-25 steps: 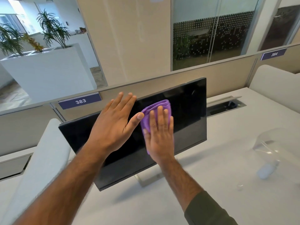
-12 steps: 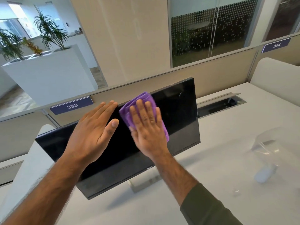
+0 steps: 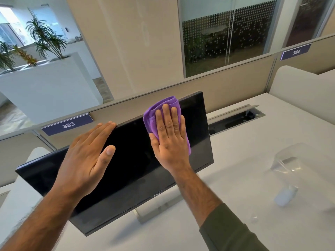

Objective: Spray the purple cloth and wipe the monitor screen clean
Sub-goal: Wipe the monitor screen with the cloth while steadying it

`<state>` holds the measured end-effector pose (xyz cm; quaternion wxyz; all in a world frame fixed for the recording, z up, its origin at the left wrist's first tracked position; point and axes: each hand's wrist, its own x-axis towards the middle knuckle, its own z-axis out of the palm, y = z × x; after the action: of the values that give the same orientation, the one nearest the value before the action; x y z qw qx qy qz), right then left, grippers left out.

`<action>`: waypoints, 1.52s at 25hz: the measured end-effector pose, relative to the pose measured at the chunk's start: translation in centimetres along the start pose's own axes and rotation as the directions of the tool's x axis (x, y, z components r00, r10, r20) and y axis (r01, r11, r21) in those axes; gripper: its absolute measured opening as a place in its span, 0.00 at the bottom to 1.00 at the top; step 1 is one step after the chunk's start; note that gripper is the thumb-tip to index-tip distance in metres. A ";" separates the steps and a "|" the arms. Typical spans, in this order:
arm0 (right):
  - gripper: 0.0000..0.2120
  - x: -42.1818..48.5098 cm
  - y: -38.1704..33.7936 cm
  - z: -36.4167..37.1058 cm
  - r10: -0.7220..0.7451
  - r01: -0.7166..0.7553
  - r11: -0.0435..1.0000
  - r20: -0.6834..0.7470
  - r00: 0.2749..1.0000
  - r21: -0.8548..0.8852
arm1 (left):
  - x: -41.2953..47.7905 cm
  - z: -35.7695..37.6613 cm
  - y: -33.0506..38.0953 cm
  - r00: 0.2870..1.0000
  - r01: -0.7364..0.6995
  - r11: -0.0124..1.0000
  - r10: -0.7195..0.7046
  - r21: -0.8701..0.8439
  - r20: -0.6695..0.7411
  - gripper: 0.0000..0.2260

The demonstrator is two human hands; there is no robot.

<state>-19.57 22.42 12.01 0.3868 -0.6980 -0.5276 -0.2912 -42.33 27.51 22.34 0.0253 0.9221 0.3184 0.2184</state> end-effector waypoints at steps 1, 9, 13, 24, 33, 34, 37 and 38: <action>0.30 0.3 1.2 -0.1 0.105 -0.105 0.994 -0.031 0.994 -0.004 | 0.0 0.0 0.0 1.000 -0.002 1.000 0.002 -0.006 0.000 0.31; 0.32 0.5 0.8 -0.2 0.413 -0.407 0.908 -0.047 0.909 0.102 | 1.9 0.0 2.0 0.993 -0.066 0.996 0.060 0.056 0.105 0.34; 0.34 -3.7 -4.0 0.7 0.102 -0.106 0.992 0.057 0.993 0.074 | 5.9 1.5 5.1 0.972 -0.133 0.991 0.123 0.034 0.201 0.39; 0.32 -5.0 1.6 1.9 0.770 -0.746 0.634 -0.075 0.634 0.202 | 6.1 2.0 5.9 0.971 -0.133 0.991 0.126 0.021 0.202 0.38; 0.32 -0.3 1.3 0.4 0.557 -0.543 0.828 -0.087 0.826 0.141 | 6.2 2.5 5.7 0.975 -0.141 0.990 0.134 0.028 0.175 0.37; 0.32 -1.5 1.4 0.9 0.614 -0.598 0.787 -0.092 0.784 0.153 | 6.2 2.4 5.7 0.975 -0.142 0.990 0.135 0.026 0.179 0.37; 0.31 -6.4 2.3 2.7 0.788 -0.763 0.613 -0.091 0.609 0.204 | 6.1 2.3 5.7 0.973 -0.139 0.990 0.133 0.023 0.189 0.37; 0.32 -7.8 2.5 3.2 0.831 -0.803 0.554 -0.077 0.551 0.223 | 6.1 2.3 5.8 0.974 -0.138 0.990 0.131 0.021 0.187 0.38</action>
<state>-19.26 20.80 3.35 0.5771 -0.8012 -0.1277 -0.0933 -33.78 26.74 23.73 0.0241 0.9581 0.2552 0.1277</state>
